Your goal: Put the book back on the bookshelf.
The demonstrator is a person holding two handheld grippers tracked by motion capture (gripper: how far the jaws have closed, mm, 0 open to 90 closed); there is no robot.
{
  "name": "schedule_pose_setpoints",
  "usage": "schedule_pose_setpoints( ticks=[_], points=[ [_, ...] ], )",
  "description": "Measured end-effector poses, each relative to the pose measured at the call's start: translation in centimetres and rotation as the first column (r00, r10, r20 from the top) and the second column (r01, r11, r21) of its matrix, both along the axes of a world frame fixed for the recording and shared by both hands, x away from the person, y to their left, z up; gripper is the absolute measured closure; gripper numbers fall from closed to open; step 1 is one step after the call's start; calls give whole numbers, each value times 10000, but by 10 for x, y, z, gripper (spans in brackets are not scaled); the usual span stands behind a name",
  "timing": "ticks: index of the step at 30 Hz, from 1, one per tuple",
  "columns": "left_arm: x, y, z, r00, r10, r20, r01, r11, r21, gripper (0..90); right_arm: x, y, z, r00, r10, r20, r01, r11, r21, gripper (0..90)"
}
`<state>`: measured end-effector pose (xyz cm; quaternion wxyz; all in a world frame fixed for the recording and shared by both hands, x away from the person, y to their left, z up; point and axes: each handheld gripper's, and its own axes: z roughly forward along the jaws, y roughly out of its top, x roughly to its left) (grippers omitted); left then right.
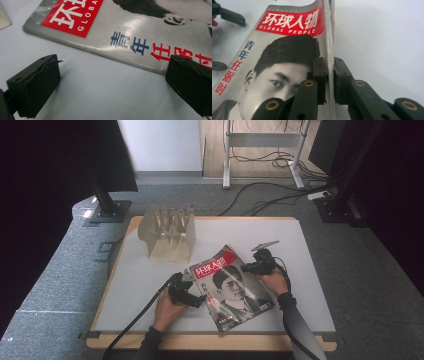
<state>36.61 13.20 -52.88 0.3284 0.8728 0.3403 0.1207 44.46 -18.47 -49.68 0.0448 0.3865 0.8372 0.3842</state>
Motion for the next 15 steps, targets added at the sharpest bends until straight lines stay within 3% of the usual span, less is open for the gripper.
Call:
schedule_pose_setpoints(
  ticks=[1, 4, 15],
  points=[
    [-1, 0, 0, 10000, 40, 18, -40, 10000, 16, 0, -3, 5, 6, 9997, 124, 227, -116, 9993, -367, 831],
    [0, 0, 0, 10000, 39, 13, -39, 10000, 9, 0, -8, 13, 14, 9983, 245, 531, -200, 9962, -846, 838],
    [0, 0, 2, 10000, 47, -76, -46, 10000, 35, 0, -38, 16, 48, 9887, 697, 1326, -609, 9957, -693, 852]
  ],
)
